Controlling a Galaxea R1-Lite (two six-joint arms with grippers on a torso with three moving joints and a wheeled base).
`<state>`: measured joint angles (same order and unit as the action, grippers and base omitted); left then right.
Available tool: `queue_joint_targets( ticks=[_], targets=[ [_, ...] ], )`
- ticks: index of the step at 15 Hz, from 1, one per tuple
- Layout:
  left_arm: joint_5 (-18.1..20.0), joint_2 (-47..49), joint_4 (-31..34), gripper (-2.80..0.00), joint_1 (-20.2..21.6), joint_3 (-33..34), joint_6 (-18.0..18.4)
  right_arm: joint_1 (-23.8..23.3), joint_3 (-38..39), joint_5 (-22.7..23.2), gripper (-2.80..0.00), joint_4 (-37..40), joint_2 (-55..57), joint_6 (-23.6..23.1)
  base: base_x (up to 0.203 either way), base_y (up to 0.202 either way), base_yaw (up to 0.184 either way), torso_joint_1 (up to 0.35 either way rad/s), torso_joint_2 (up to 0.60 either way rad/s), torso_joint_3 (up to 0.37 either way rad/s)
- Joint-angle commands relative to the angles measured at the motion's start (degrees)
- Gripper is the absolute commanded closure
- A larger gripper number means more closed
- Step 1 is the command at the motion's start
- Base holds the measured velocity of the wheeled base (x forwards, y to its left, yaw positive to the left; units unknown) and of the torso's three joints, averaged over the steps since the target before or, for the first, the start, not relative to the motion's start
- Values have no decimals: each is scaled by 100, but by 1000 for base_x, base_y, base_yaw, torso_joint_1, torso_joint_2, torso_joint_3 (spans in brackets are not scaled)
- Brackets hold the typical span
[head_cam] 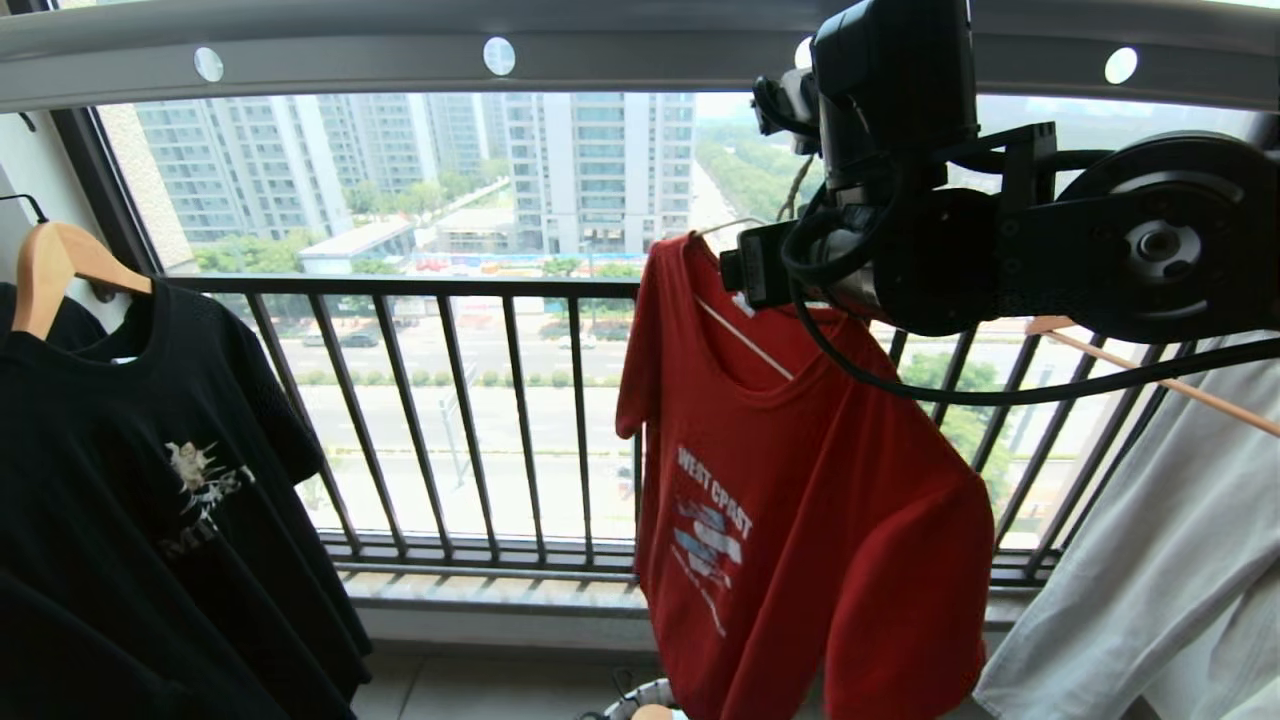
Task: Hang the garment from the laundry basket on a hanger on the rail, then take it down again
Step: Take the clothes off the clothes rack
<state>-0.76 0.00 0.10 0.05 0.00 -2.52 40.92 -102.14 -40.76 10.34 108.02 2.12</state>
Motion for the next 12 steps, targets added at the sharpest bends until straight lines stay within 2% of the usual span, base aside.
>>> queue_joint_targets(
  ticks=[1, 12],
  targets=[
    [-3, 0, -1, 0, 4, 0, -3, 3, 2, 172, 0, -22, 8, -10, 0, 0, 0, 0, 0, 0],
    [-3, 0, -1, 0, 4, 0, -3, 30, 2, 244, 0, -174, -26, -80, 0, 0, 0, 0, 0, 0]
  ],
)
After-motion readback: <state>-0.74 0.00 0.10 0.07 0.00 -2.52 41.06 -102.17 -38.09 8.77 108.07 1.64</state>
